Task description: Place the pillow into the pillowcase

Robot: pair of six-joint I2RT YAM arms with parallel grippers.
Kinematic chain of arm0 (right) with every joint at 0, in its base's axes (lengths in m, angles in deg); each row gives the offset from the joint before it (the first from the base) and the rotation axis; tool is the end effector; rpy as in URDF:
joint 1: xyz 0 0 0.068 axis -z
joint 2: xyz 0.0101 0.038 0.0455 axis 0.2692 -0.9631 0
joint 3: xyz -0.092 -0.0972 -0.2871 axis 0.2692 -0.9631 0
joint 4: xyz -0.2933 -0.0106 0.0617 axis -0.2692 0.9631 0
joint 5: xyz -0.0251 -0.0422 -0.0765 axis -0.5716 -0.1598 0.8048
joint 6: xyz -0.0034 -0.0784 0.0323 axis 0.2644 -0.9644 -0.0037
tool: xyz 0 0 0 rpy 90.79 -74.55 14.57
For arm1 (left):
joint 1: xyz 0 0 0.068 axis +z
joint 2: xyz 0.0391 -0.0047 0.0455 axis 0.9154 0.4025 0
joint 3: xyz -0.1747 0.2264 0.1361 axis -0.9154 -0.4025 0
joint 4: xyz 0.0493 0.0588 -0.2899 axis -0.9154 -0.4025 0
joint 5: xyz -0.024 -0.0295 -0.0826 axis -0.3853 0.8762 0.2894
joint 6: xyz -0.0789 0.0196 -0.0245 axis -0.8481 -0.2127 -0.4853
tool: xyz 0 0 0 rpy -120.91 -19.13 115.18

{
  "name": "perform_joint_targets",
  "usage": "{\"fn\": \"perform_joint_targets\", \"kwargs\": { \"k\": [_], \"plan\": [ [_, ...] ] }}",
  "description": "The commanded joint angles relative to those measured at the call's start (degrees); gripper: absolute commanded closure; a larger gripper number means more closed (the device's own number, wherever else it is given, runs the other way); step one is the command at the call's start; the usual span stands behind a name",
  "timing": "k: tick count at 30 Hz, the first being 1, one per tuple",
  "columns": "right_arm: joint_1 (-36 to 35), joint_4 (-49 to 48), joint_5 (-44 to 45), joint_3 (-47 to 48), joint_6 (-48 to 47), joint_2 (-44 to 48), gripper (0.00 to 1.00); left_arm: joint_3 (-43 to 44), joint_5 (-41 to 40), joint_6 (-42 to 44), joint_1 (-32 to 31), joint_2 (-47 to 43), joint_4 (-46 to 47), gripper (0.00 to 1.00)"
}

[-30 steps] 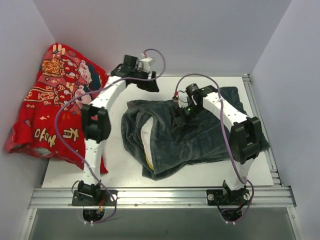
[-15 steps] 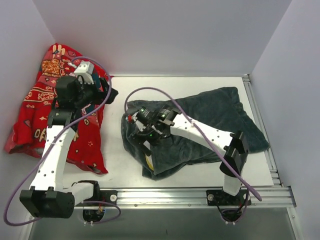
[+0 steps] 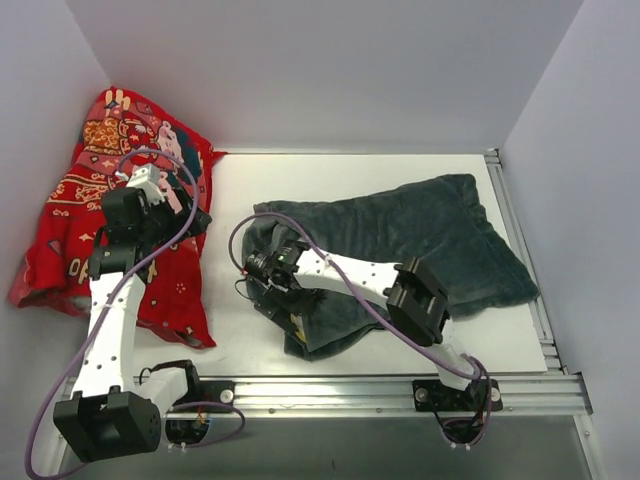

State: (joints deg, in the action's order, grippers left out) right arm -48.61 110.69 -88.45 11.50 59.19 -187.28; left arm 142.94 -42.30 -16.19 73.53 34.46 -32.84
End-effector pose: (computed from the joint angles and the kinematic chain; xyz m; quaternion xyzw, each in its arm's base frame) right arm 0.2232 0.4585 0.2035 -0.4675 0.8668 0.0929 0.1464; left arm 0.2788 0.0133 0.3672 -0.1231 0.8556 -0.1790 0.4698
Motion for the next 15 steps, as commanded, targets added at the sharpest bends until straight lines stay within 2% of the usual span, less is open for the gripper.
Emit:
{"fn": "perform_joint_targets", "kwargs": {
  "k": [1, 2, 5, 6, 7, 8, 9, 10, 13, 15],
  "plan": [
    [1.29, 2.61, -3.21, 1.5, 2.94, -4.32, 0.0, -1.71, 1.13, -2.04, 0.47, -3.27, 0.09, 0.03],
    [1.82, 2.78, -4.69, 1.5, 3.3, -6.16, 0.01, -2.32, 1.31, -2.04, 0.47, -3.71, 0.0, 0.02],
    [6.03, 2.43, -10.65, 1.33, 4.35, -6.18, 0.37, -5.31, 2.01, -2.04, 0.73, -6.34, -0.35, 0.03],
    [7.26, 2.34, -13.29, 1.59, 4.36, -5.66, 0.62, -6.1, 3.23, -1.87, 0.73, -8.0, -0.26, 0.03],
    [10.32, 1.73, -16.28, 1.68, 4.62, -4.96, 0.78, -8.28, 4.46, -1.61, 0.73, -8.71, 0.08, 0.03],
    [11.92, -1.14, -23.97, 0.81, 5.23, -2.69, 0.95, -9.35, 6.91, -1.87, 0.73, -9.59, 1.05, 0.03],
    [13.41, -3.35, -28.04, -0.24, 6.02, -1.18, 1.0, -10.75, 8.68, -2.22, 0.73, -10.64, 1.49, 0.03],
    [16.12, -6.07, -32.09, -1.47, 6.64, 2.14, 1.0, -12.68, 10.61, -3.7, 0.73, -10.74, 2.1, 0.03],
    [19.39, -23.34, -43.97, -9.28, 11.11, 8.91, 1.0, -15.33, 20.79, -9.83, 0.73, -8.55, 3.77, 0.02],
    [20.45, -29.44, -48.53, -14.56, 15.77, 11.3, 1.0, -19.45, 21.97, -13.1, -0.58, -8.11, 6.58, 0.04]
  ]
}}
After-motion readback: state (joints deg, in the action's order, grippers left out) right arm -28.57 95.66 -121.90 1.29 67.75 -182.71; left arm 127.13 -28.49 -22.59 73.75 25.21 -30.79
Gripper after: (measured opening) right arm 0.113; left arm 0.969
